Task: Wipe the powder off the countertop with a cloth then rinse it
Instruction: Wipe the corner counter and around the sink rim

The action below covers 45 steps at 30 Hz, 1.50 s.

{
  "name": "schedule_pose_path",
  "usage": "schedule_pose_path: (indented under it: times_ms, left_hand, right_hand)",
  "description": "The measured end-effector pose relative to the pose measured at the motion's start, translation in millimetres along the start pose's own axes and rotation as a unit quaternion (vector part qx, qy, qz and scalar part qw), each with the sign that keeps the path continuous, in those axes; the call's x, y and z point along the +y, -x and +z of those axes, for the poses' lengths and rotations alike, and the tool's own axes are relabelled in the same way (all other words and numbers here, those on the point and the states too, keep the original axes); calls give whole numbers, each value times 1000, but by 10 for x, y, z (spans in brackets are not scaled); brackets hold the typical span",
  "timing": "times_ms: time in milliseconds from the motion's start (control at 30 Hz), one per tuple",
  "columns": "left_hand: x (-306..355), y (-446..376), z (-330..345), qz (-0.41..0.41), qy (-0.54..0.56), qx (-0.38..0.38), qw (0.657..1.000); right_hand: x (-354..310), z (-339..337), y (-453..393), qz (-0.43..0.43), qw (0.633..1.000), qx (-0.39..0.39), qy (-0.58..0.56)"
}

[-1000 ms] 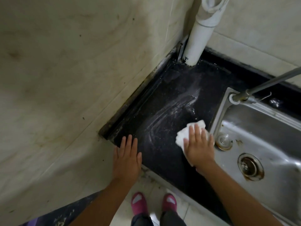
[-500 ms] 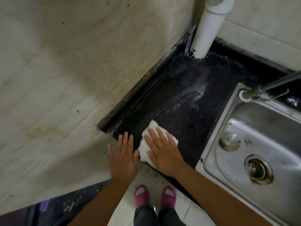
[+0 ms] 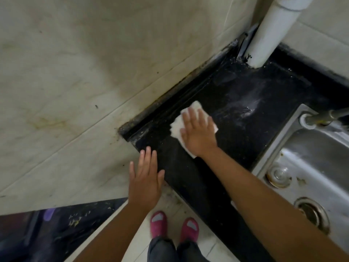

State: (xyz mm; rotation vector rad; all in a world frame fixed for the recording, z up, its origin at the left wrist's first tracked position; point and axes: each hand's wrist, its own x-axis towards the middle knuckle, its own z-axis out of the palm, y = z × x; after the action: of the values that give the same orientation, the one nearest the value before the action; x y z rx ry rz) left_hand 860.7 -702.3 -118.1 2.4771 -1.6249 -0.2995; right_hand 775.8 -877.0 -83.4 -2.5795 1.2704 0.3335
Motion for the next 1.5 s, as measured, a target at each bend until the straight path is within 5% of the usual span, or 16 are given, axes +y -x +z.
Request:
schedule_pose_path:
  times_ms: [133,233,367,467,667,900,1100,1200,1400,1500]
  left_hand:
    - [-1,82,-52,-21,105,-1,994]
    - [51,67,-119,-38,88,-30,995]
    - [98,-13,-127,-24,32,-66,997]
    - [91,10,-120,-22,86,-41,995]
    - [-83,64,-134,-44,190,-27,980]
    - [-3,30,-305,-50,85,-49,994]
    - [419,-225,-371,8,40,-43,998]
    - [651,-344,-362,0,8,-40,999]
    - [815,-510,-335,-52,2,-67,996]
    - [848,-615,-358,-66,-3,-73,995]
  right_hand:
    - [-136,329,644,-154,985,57,62]
    - [312,483,1132,-222,972,29,68]
    - [845,127,849,-92,992,-4,83]
    - [618,-40,325,11,999,-34,34]
    - [-369,158,255,-149,988,7,38]
    - [148,488,1222,-240,968,32,62]
    - [1103,21,728,-7,998,-6,60]
    - [1241,-239,238,110,992,-40,-40]
    - [649,-42,287,-60,997,-36,36]
    - [940,62,745,-48,996,-49,48]
